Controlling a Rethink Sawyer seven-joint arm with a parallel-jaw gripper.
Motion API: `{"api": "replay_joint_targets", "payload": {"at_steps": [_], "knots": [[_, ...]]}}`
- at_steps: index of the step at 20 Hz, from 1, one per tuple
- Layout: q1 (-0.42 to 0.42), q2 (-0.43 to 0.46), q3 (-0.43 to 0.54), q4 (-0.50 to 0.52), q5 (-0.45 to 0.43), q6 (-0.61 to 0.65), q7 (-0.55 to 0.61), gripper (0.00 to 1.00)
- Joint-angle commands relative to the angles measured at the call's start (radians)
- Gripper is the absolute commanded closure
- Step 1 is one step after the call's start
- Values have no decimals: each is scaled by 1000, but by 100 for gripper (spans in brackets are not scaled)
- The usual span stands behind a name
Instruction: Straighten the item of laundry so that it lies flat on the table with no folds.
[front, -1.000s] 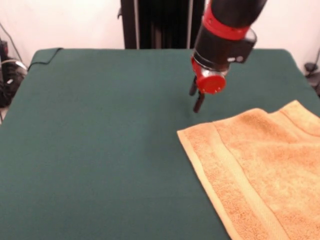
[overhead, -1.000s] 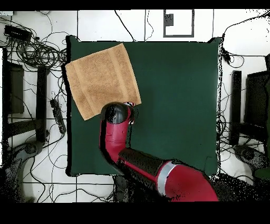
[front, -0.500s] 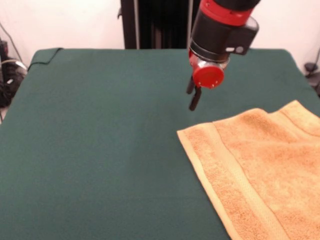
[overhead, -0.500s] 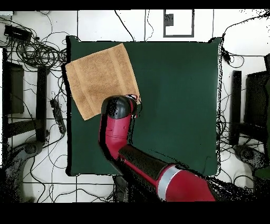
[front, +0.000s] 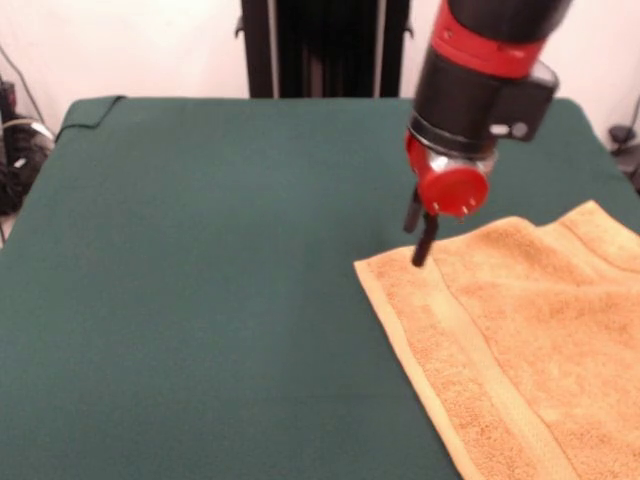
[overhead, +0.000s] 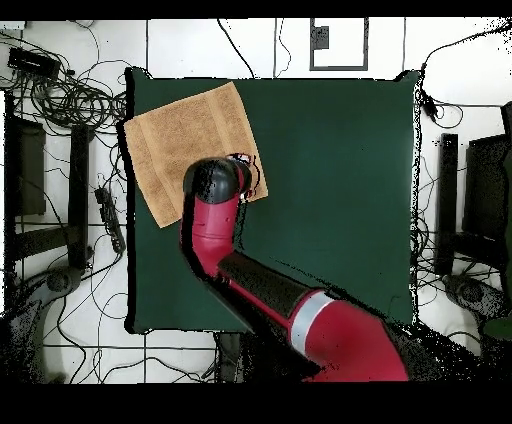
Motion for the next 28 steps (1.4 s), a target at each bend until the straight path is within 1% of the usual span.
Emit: {"api": "replay_joint_targets", "payload": {"at_steps": [1,5,8,9,12,16,18,21,24,28], "knots": [[53,168,1,-205,9,-51,-169,0],[56,186,40,-276,75,-123,-225,0],[55,213,43,-314,79,-149,-260,0],[52,223,45,-321,80,-155,-275,0],[22,266,78,-329,124,-174,-329,0],[-2,351,88,-348,109,-136,-319,0],[-9,362,93,-341,117,-136,-316,0],[-43,355,130,-295,155,-127,-315,0],[-62,359,139,-261,145,-98,-301,0],[-52,374,118,-261,102,-93,-280,0]]}}
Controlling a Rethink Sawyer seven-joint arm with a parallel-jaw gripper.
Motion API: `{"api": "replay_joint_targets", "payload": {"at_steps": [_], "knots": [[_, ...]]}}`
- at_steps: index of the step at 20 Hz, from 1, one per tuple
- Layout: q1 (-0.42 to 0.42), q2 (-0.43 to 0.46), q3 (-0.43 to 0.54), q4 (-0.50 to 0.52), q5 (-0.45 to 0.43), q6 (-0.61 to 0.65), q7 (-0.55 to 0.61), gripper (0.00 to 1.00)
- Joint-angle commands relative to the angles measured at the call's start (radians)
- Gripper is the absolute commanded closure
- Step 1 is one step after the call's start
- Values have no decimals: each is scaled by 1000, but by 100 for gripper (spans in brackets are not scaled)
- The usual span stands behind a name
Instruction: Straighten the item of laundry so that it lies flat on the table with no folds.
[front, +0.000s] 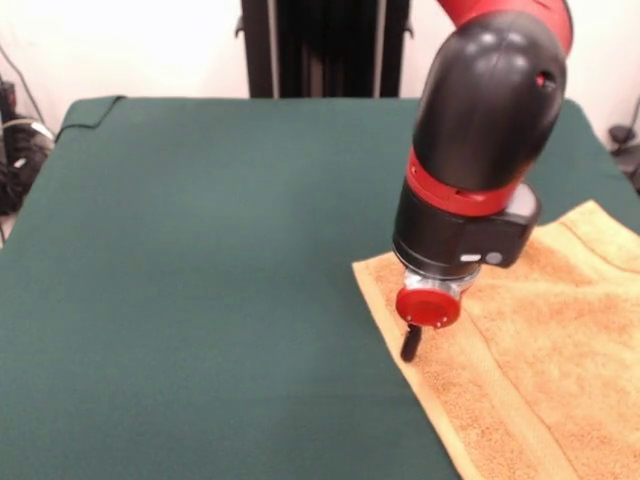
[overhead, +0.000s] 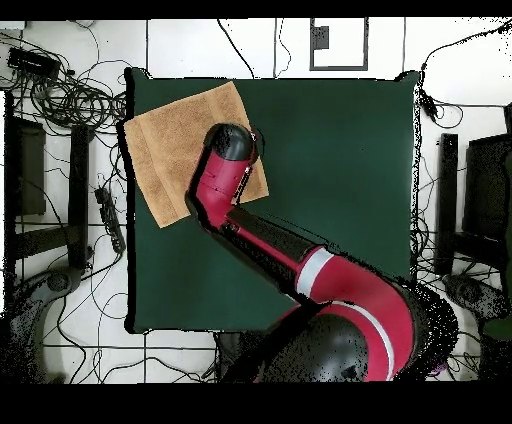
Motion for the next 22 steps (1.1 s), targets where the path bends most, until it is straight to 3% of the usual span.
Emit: {"api": "replay_joint_targets", "payload": {"at_steps": [1,4,13,22], "knots": [[10,117,20,32,53,36,-258,0],[-7,73,24,95,72,28,-278,0],[-78,-168,64,459,185,67,-289,0],[-115,-272,52,641,204,98,-340,0]]}}
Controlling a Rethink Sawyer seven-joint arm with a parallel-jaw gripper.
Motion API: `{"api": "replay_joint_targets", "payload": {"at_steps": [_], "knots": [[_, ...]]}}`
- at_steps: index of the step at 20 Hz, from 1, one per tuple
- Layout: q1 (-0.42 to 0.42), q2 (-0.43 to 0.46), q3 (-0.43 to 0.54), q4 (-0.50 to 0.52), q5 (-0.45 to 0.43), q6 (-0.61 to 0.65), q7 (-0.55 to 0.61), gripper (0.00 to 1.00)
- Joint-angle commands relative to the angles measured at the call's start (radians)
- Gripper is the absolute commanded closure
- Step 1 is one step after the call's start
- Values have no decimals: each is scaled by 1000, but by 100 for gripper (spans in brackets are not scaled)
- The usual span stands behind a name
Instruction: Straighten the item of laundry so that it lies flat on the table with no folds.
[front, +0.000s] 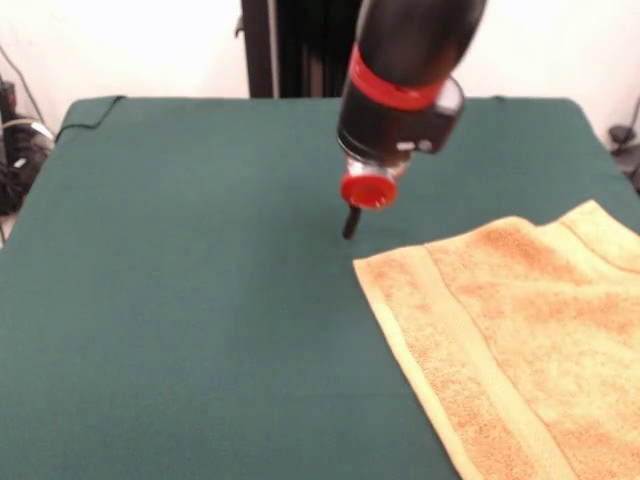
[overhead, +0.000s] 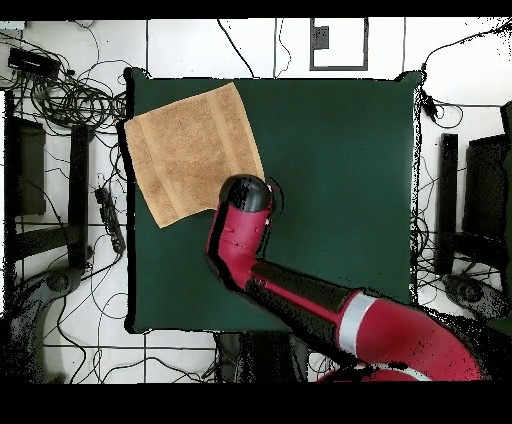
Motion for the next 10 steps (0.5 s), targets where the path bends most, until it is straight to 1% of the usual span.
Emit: {"api": "replay_joint_targets", "payload": {"at_steps": [1,2,6,8,10], "knots": [[-2,-62,29,204,107,95,-342,0],[1,-47,32,188,99,92,-334,0],[58,64,-11,58,-38,85,-252,0],[76,61,12,17,-3,54,-253,0],[80,44,39,-2,34,41,-257,0]]}}
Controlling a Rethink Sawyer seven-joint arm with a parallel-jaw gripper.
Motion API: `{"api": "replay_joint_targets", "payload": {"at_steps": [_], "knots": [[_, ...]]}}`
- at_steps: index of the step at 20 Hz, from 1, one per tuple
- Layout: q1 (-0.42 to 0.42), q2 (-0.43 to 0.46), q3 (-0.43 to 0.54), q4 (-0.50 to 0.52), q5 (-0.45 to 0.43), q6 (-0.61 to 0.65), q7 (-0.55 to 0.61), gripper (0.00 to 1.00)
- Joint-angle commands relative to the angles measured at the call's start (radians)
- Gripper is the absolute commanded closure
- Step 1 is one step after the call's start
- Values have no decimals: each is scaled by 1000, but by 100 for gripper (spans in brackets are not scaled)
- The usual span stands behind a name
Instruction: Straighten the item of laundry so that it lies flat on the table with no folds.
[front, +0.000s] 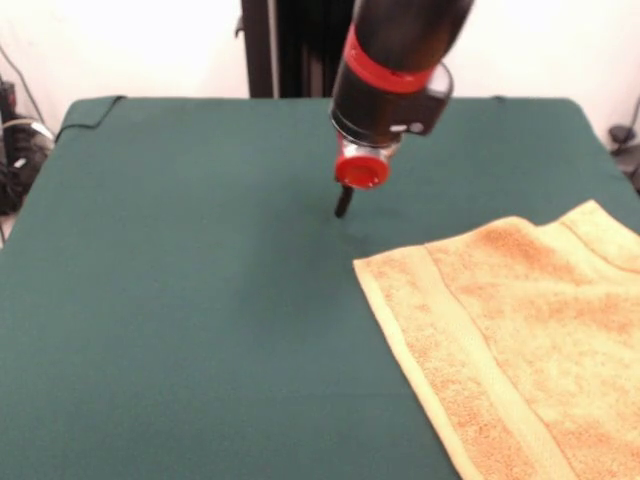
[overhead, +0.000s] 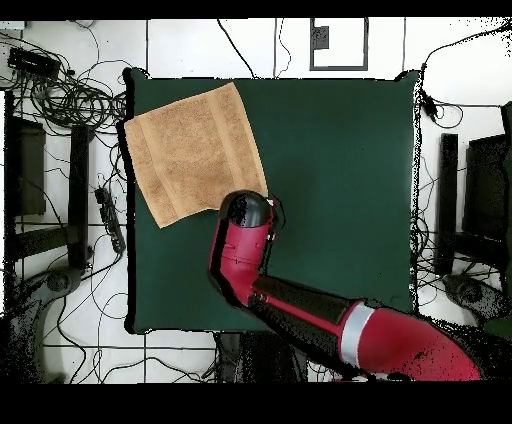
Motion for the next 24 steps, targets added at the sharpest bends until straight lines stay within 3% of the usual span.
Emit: {"api": "replay_joint_targets", "payload": {"at_steps": [1,10,15,19,24], "knots": [[71,52,61,-70,54,39,-264,0],[87,37,54,-130,11,43,-276,0],[116,44,-1,-197,-70,3,-297,0],[117,24,18,-223,-44,-6,-302,0],[137,89,-8,-315,-108,0,-305,0]]}}
